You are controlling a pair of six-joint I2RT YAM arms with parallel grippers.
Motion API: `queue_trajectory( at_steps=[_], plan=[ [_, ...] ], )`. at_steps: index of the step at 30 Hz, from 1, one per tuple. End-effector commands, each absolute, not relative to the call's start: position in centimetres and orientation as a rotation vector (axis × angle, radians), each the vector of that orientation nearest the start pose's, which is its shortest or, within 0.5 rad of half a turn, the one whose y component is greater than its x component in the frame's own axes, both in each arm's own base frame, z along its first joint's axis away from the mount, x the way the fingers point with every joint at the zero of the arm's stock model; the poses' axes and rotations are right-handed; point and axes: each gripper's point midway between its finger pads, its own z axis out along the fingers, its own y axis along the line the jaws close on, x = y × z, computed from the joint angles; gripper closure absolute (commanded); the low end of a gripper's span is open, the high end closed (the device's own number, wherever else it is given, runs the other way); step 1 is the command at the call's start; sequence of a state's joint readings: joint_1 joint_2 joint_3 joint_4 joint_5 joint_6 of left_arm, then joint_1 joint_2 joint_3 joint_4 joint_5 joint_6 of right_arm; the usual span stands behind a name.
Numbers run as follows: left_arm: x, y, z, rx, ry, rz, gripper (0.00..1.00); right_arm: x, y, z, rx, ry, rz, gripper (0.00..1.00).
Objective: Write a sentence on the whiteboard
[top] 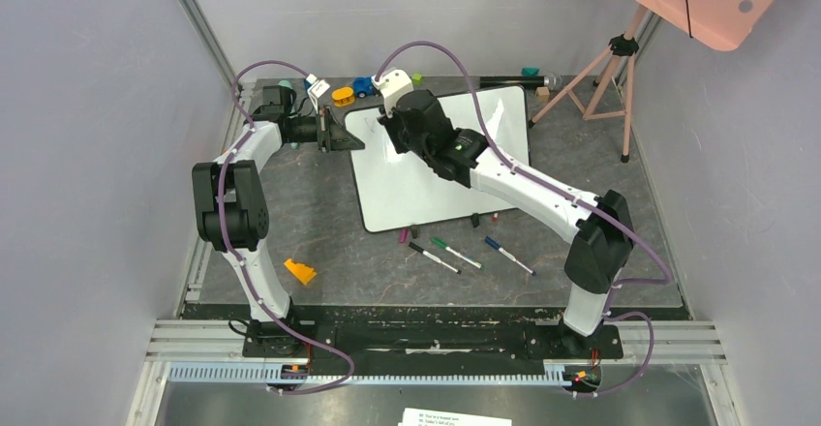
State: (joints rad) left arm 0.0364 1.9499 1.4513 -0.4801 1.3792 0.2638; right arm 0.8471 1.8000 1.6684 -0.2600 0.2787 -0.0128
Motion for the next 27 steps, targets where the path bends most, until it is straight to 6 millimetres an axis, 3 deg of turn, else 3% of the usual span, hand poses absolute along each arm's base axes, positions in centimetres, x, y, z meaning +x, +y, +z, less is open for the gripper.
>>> queue_trajectory(
  at_steps=[1,27],
  plan=[
    [40.9,-15.8,10.3,0.836,2.050,-1.200,0.98,40.5,37.4,29.1,-0.603,1.791,0.270,1.00],
    [40.9,-15.8,10.3,0.834,2.051,-1.201,0.98,39.4,36.9,25.4,-0.657,1.862,0.264,1.00]
  ],
)
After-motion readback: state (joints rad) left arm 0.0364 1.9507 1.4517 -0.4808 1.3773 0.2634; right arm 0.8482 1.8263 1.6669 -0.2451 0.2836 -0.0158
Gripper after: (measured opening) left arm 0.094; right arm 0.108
